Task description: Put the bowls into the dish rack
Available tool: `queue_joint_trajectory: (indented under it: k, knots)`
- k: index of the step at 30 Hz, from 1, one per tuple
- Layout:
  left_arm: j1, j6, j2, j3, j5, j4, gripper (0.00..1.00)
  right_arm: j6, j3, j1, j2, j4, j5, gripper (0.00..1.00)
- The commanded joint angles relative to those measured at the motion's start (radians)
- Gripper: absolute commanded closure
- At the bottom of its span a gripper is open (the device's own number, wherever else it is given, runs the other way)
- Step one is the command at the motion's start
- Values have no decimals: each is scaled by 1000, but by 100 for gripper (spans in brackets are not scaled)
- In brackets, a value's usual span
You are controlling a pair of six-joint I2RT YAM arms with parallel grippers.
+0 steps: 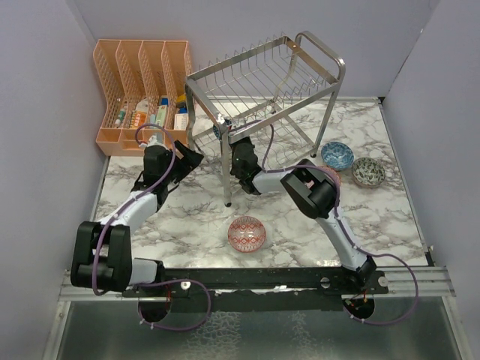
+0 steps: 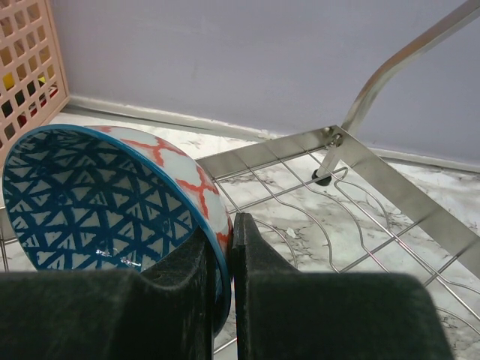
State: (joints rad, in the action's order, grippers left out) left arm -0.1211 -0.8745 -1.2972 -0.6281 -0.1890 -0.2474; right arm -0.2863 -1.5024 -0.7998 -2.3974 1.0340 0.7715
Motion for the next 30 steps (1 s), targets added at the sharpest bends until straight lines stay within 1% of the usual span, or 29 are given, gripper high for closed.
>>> queue_joint_trajectory:
  k: [1,7,14,16,19,23,30]
  knots:
    - [-14,-27,-53,2,19,-139,20,-96,-36,-25,-44,115,40,99]
    - [-30,-29,-137,-32,11,-182,22,-220,-16,-49,-57,226,66,99]
    - [-38,-21,-180,-38,9,-207,23,-281,14,-56,-51,268,83,99]
    - [-38,-16,-182,-39,12,-206,23,-280,25,-59,-46,267,75,95]
    - [-38,-11,-187,-40,16,-205,23,-274,28,-64,-42,240,56,84]
    - [-38,-7,-196,-50,13,-204,23,-274,28,-69,-44,230,34,75]
    - [-39,12,-186,-56,20,-186,23,-269,43,-70,-32,231,-18,71]
